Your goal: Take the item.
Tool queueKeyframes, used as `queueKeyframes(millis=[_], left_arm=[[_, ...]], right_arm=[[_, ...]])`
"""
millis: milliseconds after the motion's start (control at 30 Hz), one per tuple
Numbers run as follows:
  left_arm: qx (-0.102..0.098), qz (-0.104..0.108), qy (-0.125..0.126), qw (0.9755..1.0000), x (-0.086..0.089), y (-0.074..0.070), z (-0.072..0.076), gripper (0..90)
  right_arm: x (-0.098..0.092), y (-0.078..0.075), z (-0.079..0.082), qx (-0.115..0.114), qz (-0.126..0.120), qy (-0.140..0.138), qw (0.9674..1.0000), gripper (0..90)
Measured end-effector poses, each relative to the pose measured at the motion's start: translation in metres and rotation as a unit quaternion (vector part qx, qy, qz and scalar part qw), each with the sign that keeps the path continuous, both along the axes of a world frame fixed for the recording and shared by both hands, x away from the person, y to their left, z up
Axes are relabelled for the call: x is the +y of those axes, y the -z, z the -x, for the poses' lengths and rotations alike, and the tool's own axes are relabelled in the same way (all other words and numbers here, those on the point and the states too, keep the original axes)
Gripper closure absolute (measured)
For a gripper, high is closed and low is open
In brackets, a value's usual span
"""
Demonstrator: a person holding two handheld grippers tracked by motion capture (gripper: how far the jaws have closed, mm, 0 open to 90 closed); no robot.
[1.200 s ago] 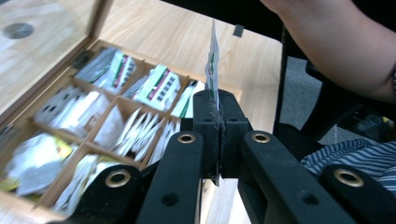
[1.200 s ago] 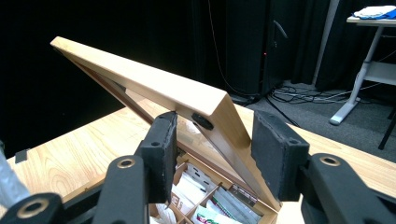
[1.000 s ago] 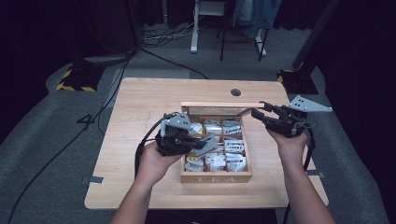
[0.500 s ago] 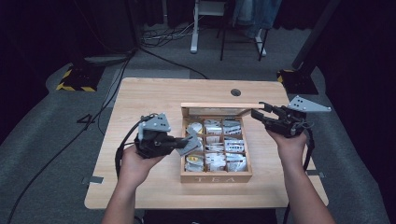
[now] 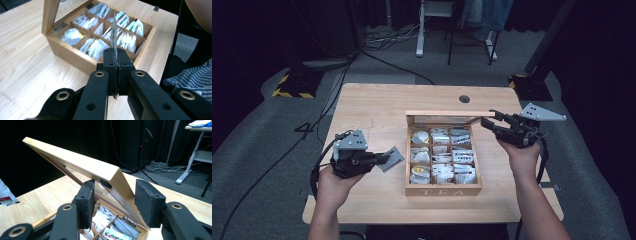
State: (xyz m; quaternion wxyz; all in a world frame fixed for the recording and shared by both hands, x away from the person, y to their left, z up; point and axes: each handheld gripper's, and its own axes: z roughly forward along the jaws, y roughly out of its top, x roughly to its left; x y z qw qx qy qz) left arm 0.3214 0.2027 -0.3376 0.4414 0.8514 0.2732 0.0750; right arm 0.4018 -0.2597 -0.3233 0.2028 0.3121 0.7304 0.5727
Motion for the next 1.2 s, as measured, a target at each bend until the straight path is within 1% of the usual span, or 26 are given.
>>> queueKeyframes(millis=[100,200,233,267,333,367,400,567,600,633,667,700,733,767,800,833,900,933,967,1000,1033,1067,1100,1133,1167,1200], left_arm=[[0.009,0.005,-0.006,0.9999,0.011,0.008,-0.003,88.4],[0.014,-0.002,-0.019,0.9997,0.019,0.019,-0.006,88.3],[0.014,-0.002,-0.019,0.9997,0.019,0.019,-0.006,88.3],[0.020,-0.007,-0.029,0.9994,0.024,0.026,-0.008,88.4],[0.025,-0.016,-0.036,0.9989,0.028,0.032,-0.011,88.3],[0.025,-0.016,-0.036,0.9989,0.028,0.032,-0.011,88.3],[0.028,-0.020,-0.044,0.9984,0.030,0.036,-0.012,88.3],[0.032,-0.019,-0.053,0.9979,0.033,0.044,-0.017,88.2],[0.035,-0.027,-0.057,0.9974,0.034,0.049,-0.020,88.2],[0.040,-0.028,-0.061,0.9969,0.034,0.052,-0.021,88.2],[0.040,-0.028,-0.061,0.9969,0.034,0.052,-0.021,88.2],[0.043,-0.031,-0.063,0.9966,0.035,0.057,-0.024,88.2],[0.049,-0.029,-0.068,0.9961,0.035,0.060,-0.026,88.2],[0.050,-0.033,-0.067,0.9960,0.036,0.063,-0.028,88.2],[0.054,-0.031,-0.069,0.9957,0.036,0.065,-0.029,88.2],[0.054,-0.031,-0.069,0.9957,0.036,0.065,-0.029,88.2],[0.061,-0.031,-0.080,0.9945,0.038,0.074,-0.033,88.2],[0.064,-0.033,-0.085,0.9938,0.039,0.076,-0.034,88.2],[0.064,-0.033,-0.085,0.9938,0.039,0.076,-0.034,88.1],[0.073,-0.030,-0.095,0.9924,0.040,0.081,-0.036,88.1],[0.073,-0.030,-0.095,0.9924,0.040,0.081,-0.036,88.1],[0.076,-0.029,-0.101,0.9915,0.042,0.086,-0.038,88.1],[0.076,-0.029,-0.101,0.9915,0.042,0.086,-0.038,88.1],[0.081,-0.029,-0.114,0.9898,0.044,0.090,-0.040,88.0],[0.081,-0.029,-0.114,0.9898,0.044,0.090,-0.040,88.0],[0.086,-0.032,-0.130,0.9872,0.047,0.094,-0.041,87.9]], right_arm=[[0.000,0.000,0.000,0.001,-0.001,0.001,1.0000,50.8],[0.000,0.000,0.000,0.001,-0.001,0.000,1.0000,50.8],[0.000,0.000,0.000,0.001,-0.001,0.000,1.0000,50.8],[0.000,0.000,0.001,0.001,0.000,0.000,1.0000,50.8],[0.000,0.000,0.001,0.001,0.001,0.000,1.0000,50.8],[0.000,0.000,0.001,0.001,0.001,0.000,1.0000,50.8],[0.000,0.000,0.001,0.001,0.000,0.000,1.0000,50.8],[0.000,0.000,0.000,0.001,0.000,0.000,1.0000,50.8],[0.000,0.000,0.001,0.001,0.001,-0.001,1.0000,50.8],[0.000,0.000,0.001,0.001,0.001,-0.001,1.0000,50.8],[0.000,0.000,0.001,0.001,0.001,-0.001,1.0000,50.8],[0.000,0.000,0.001,0.001,0.001,-0.001,1.0000,50.8],[0.000,0.000,0.001,0.001,0.001,-0.001,1.0000,50.8],[0.000,0.000,0.001,0.001,0.001,-0.001,1.0000,50.8],[0.000,0.000,0.001,0.001,0.001,-0.001,1.0000,50.8],[0.000,0.000,0.001,0.001,0.001,-0.001,1.0000,50.8],[0.000,0.000,0.001,0.000,0.001,-0.001,1.0000,50.8],[0.000,0.000,0.001,0.001,0.001,-0.001,1.0000,50.8],[0.000,0.000,0.001,0.001,0.001,-0.001,1.0000,50.8],[0.000,0.000,0.001,0.001,0.001,-0.001,1.0000,50.8],[0.000,0.000,0.001,0.001,0.001,-0.001,1.0000,50.8],[0.000,0.001,0.001,0.001,0.000,-0.001,1.0000,50.7],[0.000,0.001,0.001,0.001,0.000,-0.001,1.0000,50.7],[0.000,0.001,0.001,0.001,-0.001,-0.002,1.0000,50.6],[0.000,0.001,0.001,0.001,-0.001,-0.002,1.0000,50.6],[0.000,0.001,0.001,0.001,-0.001,-0.002,1.0000,50.7]])
